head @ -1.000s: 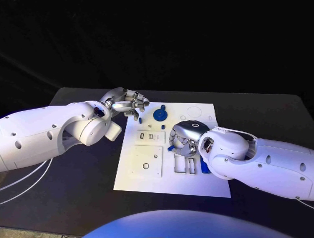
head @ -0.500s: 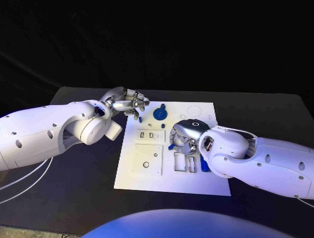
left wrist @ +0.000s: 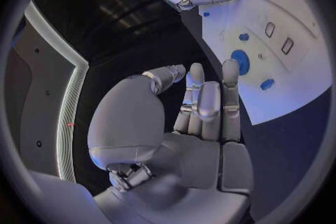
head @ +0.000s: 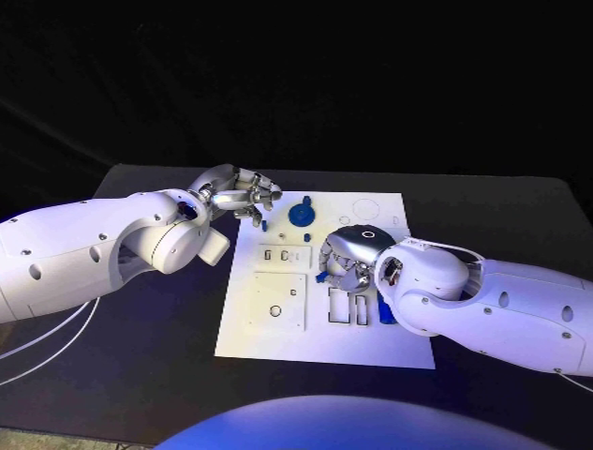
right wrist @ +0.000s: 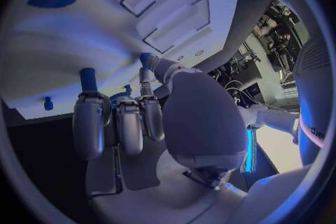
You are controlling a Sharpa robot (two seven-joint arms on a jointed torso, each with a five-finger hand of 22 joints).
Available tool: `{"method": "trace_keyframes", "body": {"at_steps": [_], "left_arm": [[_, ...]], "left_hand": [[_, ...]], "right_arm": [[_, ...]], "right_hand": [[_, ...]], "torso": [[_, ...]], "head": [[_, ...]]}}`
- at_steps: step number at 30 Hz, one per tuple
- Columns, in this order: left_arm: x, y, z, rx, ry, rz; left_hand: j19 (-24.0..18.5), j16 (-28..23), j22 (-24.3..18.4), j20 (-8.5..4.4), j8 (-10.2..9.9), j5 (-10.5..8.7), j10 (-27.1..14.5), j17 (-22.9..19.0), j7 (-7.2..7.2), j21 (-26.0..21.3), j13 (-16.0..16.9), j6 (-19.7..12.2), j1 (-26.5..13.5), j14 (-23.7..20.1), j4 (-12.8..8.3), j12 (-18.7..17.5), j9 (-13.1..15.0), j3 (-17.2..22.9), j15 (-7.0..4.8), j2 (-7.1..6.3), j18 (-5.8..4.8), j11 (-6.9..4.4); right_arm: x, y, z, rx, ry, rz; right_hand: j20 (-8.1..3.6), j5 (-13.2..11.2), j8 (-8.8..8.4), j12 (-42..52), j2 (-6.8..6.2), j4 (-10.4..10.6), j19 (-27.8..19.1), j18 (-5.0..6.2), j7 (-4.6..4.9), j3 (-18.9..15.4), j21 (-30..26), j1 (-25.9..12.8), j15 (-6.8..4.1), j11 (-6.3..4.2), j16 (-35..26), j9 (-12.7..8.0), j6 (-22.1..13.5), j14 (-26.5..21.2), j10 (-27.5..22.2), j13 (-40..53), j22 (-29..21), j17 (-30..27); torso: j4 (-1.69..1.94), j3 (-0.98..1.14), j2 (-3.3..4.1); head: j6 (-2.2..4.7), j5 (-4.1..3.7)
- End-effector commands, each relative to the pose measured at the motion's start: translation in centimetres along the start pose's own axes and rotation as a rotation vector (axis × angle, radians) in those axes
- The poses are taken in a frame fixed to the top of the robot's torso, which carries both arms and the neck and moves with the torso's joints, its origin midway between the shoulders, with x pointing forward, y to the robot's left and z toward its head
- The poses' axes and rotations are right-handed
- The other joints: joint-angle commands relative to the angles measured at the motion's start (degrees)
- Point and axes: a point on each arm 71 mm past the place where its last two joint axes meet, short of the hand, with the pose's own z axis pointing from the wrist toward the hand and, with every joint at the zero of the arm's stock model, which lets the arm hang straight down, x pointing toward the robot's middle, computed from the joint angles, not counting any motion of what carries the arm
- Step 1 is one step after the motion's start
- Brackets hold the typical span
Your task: Assemble the parts on the task board
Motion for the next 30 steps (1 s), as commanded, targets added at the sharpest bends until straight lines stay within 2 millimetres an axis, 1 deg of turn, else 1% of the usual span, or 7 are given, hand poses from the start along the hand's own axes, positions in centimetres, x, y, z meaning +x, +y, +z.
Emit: {"method": "trace_keyframes", "body": {"at_steps": [1, 4, 9, 15, 24, 27, 30], "left_arm": [[0.1, -0.1, 0.0, 0.002, 0.006, -0.006], [0.1, -0.1, 0.1, 0.002, 0.006, -0.006], [0.1, -0.1, 0.1, 0.002, 0.006, -0.006], [0.1, -0.1, 0.1, 0.003, 0.006, -0.005], [0.2, -0.1, 0.1, 0.006, 0.014, -0.005], [0.3, -0.1, 0.1, 0.010, 0.023, 0.004], [0.4, -0.1, 0.1, 0.015, 0.036, 0.019]], "left_hand": [[0.1, -0.1, 0.0, 0.05, 0.2, 0.36, -0.5, 0.0, 0.56, -0.3, -0.1, 0.0, 0.5, -0.3, -0.3, -0.4, -0.1, 0.1, 0.20, 0.07, 0.89, 0.00], [0.1, -0.1, 0.0, 0.05, 0.2, 0.36, -0.5, 0.0, 0.56, -0.3, -0.1, 0.0, 0.5, -0.3, -0.3, -0.4, -0.1, 0.1, 0.20, 0.07, 0.89, 0.00], [0.1, -0.1, 0.0, 0.05, 0.2, 0.36, -0.5, 0.0, 0.56, -0.3, -0.1, 0.0, 0.5, -0.3, -0.3, -0.4, -0.1, 0.1, 0.20, 0.07, 0.89, 0.00], [0.1, -0.1, 0.0, 0.05, 0.2, 0.41, -0.6, 0.0, 0.56, -0.4, -0.2, 0.0, 0.6, -0.3, -0.4, -0.4, -0.1, 0.1, 0.21, 0.10, 0.90, 0.01], [0.1, -0.1, 0.0, 0.05, 0.3, 0.47, -0.6, -0.1, 0.54, -0.4, -0.3, 0.1, 0.8, -0.3, -0.6, -0.4, -0.2, 0.1, 0.20, 0.10, 0.90, -0.01], [0.1, -0.1, -0.1, 0.05, 0.4, 0.48, -0.6, -0.2, 0.51, -0.6, -0.4, 0.4, 1.0, -0.3, -0.7, -0.4, -0.2, 0.0, 0.20, 0.15, 0.93, -0.01], [0.1, -0.2, -0.1, 0.03, 0.2, 0.42, -0.7, -0.3, 0.39, -0.8, -0.8, 1.2, 1.2, -0.4, -0.8, -0.4, -1.0, 0.1, 0.17, 0.31, 0.96, -0.07]], "right_arm": [[0.6, -0.5, 0.0, 0.019, 0.025, -0.004], [0.6, -0.6, 0.0, 0.024, 0.011, 0.001], [0.3, -0.7, -0.1, 0.027, -0.023, 0.018], [-0.1, -0.6, -0.6, 0.023, -0.053, 0.055], [-1.4, -0.5, -0.8, 0.023, -0.076, 0.053], [-1.7, -0.6, -0.7, 0.027, -0.080, 0.047], [-2.0, -0.6, -0.7, 0.031, -0.086, 0.043]], "right_hand": [[-0.47, -0.3, 0.49, 0.3, 0.08, -0.1, 1.5, 0.12, -0.08, 0.4, 0.0, -0.7, -0.51, -0.48, 0.2, 0.2, 0.6, 6.1, 1.3, 9.0, 11.6, 15.1], [-0.68, -0.1, 1.06, 0.4, -0.03, -0.2, 1.6, 0.10, -0.58, 0.4, 0.1, -1.6, -0.76, -0.93, 0.2, 0.7, 1.4, 6.1, 1.4, 9.1, 11.6, 15.1], [-0.94, 1.2, 1.36, 0.8, -0.11, -0.1, 1.8, 0.01, -0.96, 0.5, 0.4, -2.6, -1.02, -1.29, 0.2, 1.1, 1.7, 6.1, 1.8, 9.5, 11.8, 15.1], [-1.10, 2.2, 1.57, 1.1, -0.06, -0.4, 1.9, -0.05, -1.12, 0.8, 0.7, -2.8, -1.18, -1.46, 0.2, 1.4, 1.8, 6.1, 2.1, 9.9, 11.9, 15.1], [-1.15, 2.4, 1.73, 1.2, -0.10, -0.5, 2.0, -0.07, -1.20, 0.8, 0.7, -2.9, -1.23, -1.52, 0.2, 1.6, 2.0, 6.1, 2.2, 10.1, 12.0, 15.1], [-1.16, 2.4, 1.77, 1.1, -0.12, -0.5, 2.0, -0.08, -1.23, 0.8, 0.8, -3.0, -1.24, -1.54, 0.2, 1.6, 2.0, 6.1, 2.2, 10.0, 12.0, 15.1], [-1.16, 2.4, 1.77, 1.1, -0.12, -0.5, 2.0, -0.08, -1.23, 0.8, 0.8, -3.0, -1.24, -1.54, 0.2, 1.6, 2.0, 6.1, 2.2, 10.0, 12.0, 15.1]], "torso": [[0.01, -0.01, -0.01], [0.01, -0.02, -0.02], [-0.01, 0.02, -0.02], [-0.04, -0.03, -0.09], [-0.02, -0.05, -0.13], [0.02, -0.02, -0.09], [0.03, -0.03, -0.08]], "head": [[0.00, -0.03], [0.00, -0.03], [0.05, -0.03], [0.20, -0.06], [0.66, -0.19], [0.78, -0.22], [0.88, -0.23]]}}
